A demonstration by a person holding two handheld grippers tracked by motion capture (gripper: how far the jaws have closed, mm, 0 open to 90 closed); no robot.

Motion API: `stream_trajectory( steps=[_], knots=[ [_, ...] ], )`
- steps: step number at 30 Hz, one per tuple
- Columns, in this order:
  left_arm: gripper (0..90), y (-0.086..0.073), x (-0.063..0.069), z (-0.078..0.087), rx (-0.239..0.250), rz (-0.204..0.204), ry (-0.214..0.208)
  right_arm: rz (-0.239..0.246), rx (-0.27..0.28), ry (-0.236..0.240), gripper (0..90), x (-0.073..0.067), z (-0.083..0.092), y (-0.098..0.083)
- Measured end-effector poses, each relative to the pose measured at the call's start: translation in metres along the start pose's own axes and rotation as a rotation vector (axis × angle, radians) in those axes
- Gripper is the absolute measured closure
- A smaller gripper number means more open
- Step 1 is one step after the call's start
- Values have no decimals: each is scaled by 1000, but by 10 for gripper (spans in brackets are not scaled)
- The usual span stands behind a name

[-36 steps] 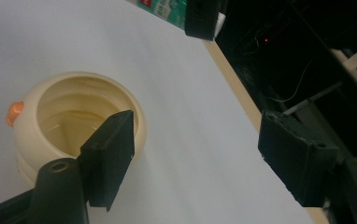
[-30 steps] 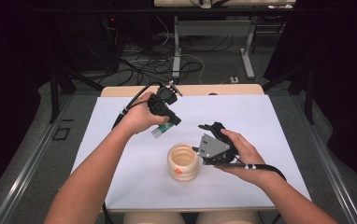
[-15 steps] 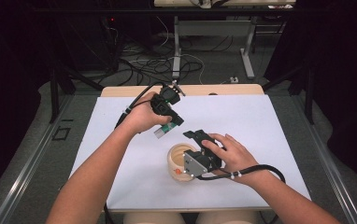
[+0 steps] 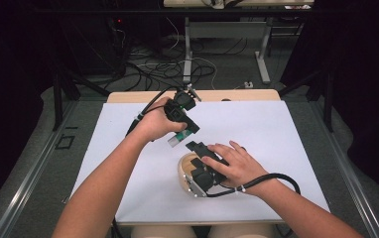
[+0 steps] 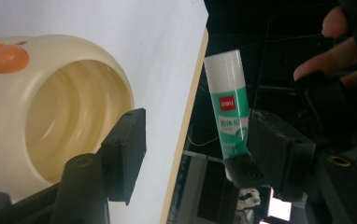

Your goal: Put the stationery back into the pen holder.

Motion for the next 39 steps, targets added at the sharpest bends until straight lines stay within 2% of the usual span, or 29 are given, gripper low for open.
stream_trajectory(
  steps=[11, 15, 16, 22, 24, 26, 27, 29, 32, 35, 39],
  knots=[
    [658, 12, 13, -4, -7, -10, -23, 104, -24, -17, 417, -2, -5, 6],
    [658, 14, 17, -6, -17, -13, -30, 128, -29, -33, 435, -1, -8, 8],
    [658, 15, 18, -6, -17, -11, -29, 127, -48, -22, 438, -3, -8, 7],
    [658, 17, 24, -8, -27, -6, -38, 156, -73, -43, 455, -2, -15, 7],
    [658, 17, 25, -8, -29, 1, -41, 174, -58, -75, 469, 1, -19, 8],
    [658, 17, 26, -9, -32, 5, -47, 170, -77, -68, 490, 3, -20, 6],
    [658, 17, 26, -9, -32, 7, -49, 169, -99, -45, 500, 2, -20, 5],
    [658, 18, 27, -10, -33, 11, -51, 178, -88, -79, 521, 5, -23, 5],
    [658, 18, 28, -11, -35, 18, -55, 178, -104, -67, 553, 4, -25, 3],
    [658, 18, 29, -12, -36, 21, -61, 177, -104, -81, 582, 5, -26, 2],
    [658, 18, 31, -14, -37, 26, -70, 183, -117, -72, 630, 5, -28, 1]
  ],
)
Point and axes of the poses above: each handheld gripper's, and its own axes: z roughly backward along the jaws, y roughly out of its top, x roughly to its right, the point moved 8 cm from there along -z, roughly forward along the jaws, and after that the axes turned 2 degrees about y, right-handed, at the moved point
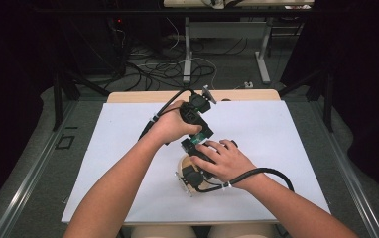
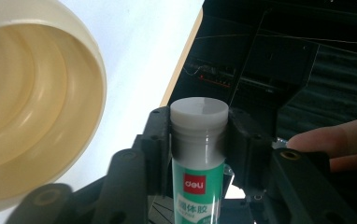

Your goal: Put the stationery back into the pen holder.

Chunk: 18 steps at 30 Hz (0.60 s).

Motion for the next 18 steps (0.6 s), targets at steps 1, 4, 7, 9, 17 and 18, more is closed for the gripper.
stream_trajectory(
  steps=[1, 4, 7, 9, 17, 18],
  knots=[
    [658, 0, 0, 0, 2, 2, 3, 0, 4, -5, 634, 0, -1, 0],
    [658, 1, -1, 0, 5, 6, 4, 0, -5, 4, 639, 0, -1, -1],
    [657, 0, -1, 0, 2, 9, 0, 1, -6, 7, 643, 0, -2, -1],
    [656, 1, -2, 0, 9, 10, 0, 1, -7, 3, 643, 0, -2, -1],
    [645, 1, -2, -1, 22, 15, 2, 7, -31, 21, 645, -1, -2, -2],
    [637, 2, -3, -1, 26, 14, 8, 2, -26, 14, 645, -1, -2, -2]
  ],
)
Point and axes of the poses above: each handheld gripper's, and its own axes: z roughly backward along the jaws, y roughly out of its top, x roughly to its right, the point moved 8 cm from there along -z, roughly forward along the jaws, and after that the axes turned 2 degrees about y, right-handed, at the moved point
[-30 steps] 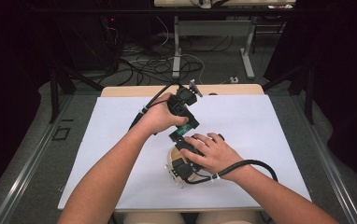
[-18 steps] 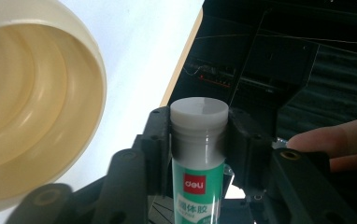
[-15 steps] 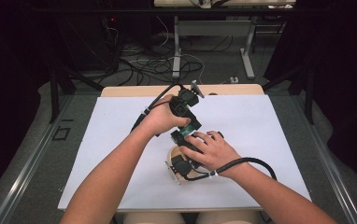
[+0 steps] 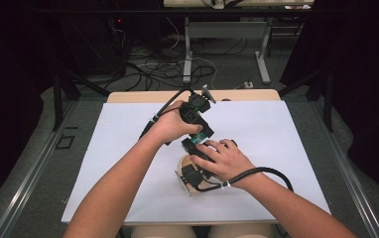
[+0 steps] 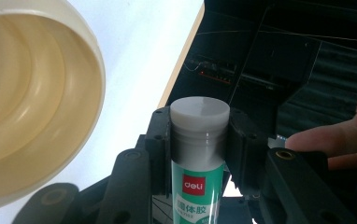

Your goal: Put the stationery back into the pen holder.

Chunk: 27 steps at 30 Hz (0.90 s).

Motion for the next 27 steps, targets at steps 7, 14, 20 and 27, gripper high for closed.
stream_trajectory(
  steps=[7, 14, 20, 27],
  knots=[
    [486, 3, -5, 4, 50, 9, 13, 24, 37, -31, 646, 3, 0, 7],
    [401, 8, -13, 11, 134, 12, 42, -5, 34, 3, 646, 0, 5, 9],
    [312, 11, -24, 21, 216, 7, 106, -27, 51, 1, 646, 1, 11, 14],
    [286, 7, -44, 34, 285, -4, 167, -218, 171, -6, 646, 13, 26, 17]
  ],
)
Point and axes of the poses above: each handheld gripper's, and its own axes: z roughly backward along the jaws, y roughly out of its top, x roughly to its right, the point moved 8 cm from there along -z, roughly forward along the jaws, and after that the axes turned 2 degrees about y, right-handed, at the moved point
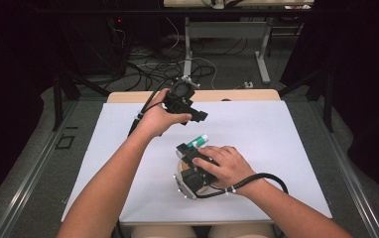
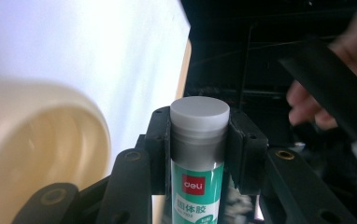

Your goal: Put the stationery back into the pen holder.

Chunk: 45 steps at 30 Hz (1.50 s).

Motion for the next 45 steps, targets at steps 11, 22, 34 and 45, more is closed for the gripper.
stream_trajectory(
  steps=[11, 22, 34, 45],
  knots=[
    [233, -11, -26, 15, 68, 88, 37, -414, 137, 21, 646, 16, 15, -8],
    [87, -16, -37, 25, 154, 153, 60, -830, 268, 98, 645, 36, 17, -27],
    [2, -27, -40, 31, 231, 187, 65, -1295, 389, 219, 645, 33, 11, -48],
    [2, -44, -38, 36, 283, 171, 95, -1328, 387, 243, 644, 7, 1, -44]
  ],
)
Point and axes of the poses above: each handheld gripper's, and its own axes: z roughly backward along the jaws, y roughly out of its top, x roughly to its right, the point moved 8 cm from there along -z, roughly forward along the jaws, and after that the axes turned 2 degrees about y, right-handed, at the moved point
